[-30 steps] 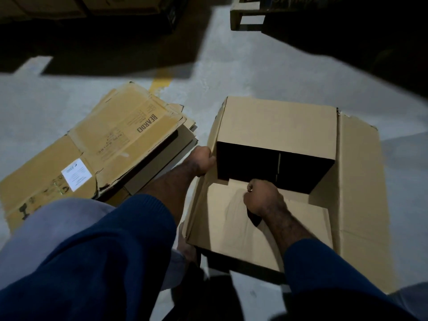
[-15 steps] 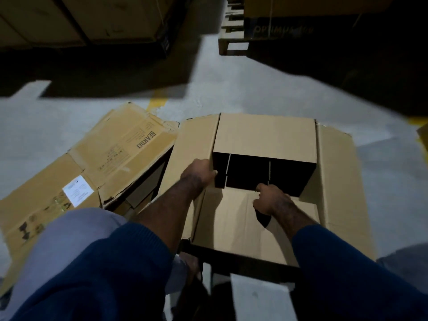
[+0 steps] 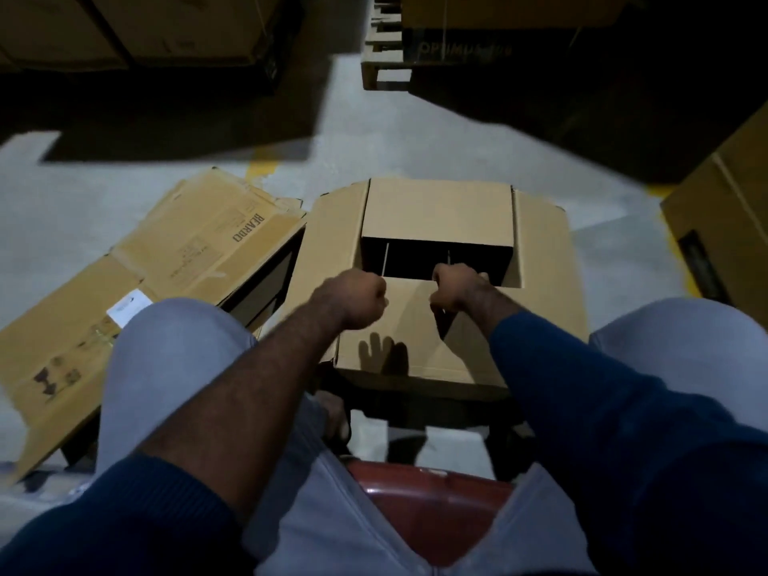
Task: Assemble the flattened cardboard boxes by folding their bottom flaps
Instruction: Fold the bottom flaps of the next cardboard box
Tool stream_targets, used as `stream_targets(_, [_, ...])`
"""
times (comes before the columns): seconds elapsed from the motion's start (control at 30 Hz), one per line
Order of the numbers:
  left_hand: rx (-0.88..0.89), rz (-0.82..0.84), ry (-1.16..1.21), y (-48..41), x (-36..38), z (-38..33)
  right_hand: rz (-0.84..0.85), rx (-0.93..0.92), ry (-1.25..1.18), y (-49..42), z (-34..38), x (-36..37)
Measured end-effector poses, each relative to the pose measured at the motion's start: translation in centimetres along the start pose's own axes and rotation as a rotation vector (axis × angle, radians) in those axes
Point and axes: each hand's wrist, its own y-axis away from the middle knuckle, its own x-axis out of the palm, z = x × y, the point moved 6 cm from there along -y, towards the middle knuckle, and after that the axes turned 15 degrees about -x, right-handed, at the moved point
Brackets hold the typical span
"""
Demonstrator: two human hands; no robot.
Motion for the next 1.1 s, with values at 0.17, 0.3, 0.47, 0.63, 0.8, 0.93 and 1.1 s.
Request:
stream_targets(0.17, [-0.127,-0.176,0.221,0.1,-2.3,2.8,0.040,-0.136,-0.054,3.7,0.7,-2.2])
stream_targets(0.3, [0.020,0.071,0.172,0.7,-1.4,1.3,0.171,-0.163,-0.004,6.2,1.2,-1.3])
stream_targets(0.47, [0.060,-0.017,-0.023,1.6,-0.4,0.1,0.054,-0.121,0.123,7.1,2.1,-1.7])
stream_targets(0.63, [0.035,-0.134,-0.067,1.4,-0.7,-0.3,-0.044,-0.122,0.210,7.3,2.5,-2.8])
stream_targets(0.8, [0.061,-0.205,-0.050,1.4,-1.5,-1.0,-0.066,-0.105,0.252,7.0,2.2,-4.0])
stream_targets(0.93, [0.105,-0.030,-0.095,1.4,-0.6,-2.3,0.154,-0.119,0.162,6.4,1.8,-3.4])
stream_targets(1.1, [0.169,0.551,-0.256,3.2,4.0,-3.3,0.657,-0.080,-0.044,8.5,1.7,0.4])
